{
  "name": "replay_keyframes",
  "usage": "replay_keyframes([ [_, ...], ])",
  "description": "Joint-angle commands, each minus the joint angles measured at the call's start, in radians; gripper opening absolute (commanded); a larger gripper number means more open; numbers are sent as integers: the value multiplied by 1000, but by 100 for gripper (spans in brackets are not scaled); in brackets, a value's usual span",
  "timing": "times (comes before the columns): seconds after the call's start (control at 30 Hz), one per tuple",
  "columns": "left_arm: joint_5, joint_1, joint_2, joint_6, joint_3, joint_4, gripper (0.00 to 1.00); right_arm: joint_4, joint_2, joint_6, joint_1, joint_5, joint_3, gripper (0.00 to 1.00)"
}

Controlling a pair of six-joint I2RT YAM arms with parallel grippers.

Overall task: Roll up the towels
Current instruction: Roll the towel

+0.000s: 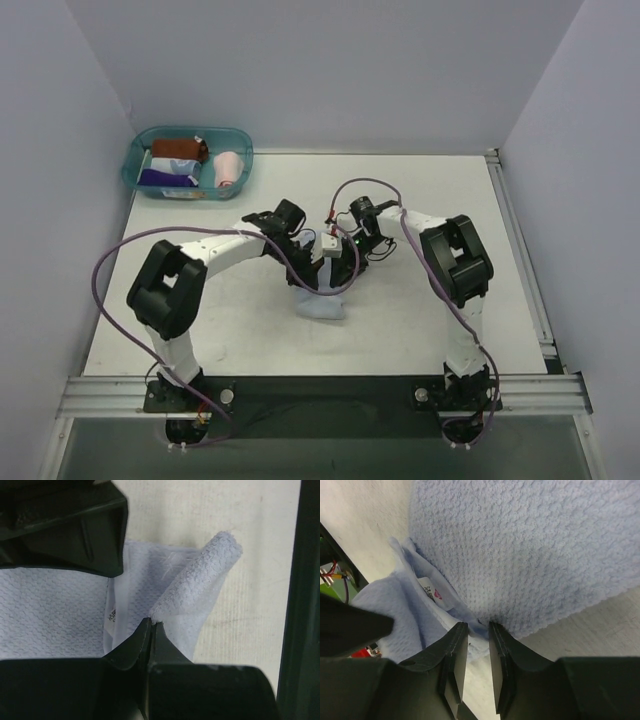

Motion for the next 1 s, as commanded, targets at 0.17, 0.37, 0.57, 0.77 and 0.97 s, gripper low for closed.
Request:
replay_keyframes([
  [0.17, -3, 44, 112, -35, 38, 48, 0, -48, -49, -20, -34, 44, -47, 34],
  [0.37, -34, 53, 142, -81, 67, 48, 0, -51, -169, 44, -116, -82, -100, 34],
  [0.57, -40, 55, 179, -145, 101, 17, 0, -45, -187, 173, -153, -230, -117, 34],
  [0.77, -23, 72, 216, -228, 111, 6, 0, -2, -177, 287, -151, -315, -140, 31],
  [0.97, -14, 92, 234, -245, 105, 6, 0, 90, -154, 404, -128, -370, -185, 26],
])
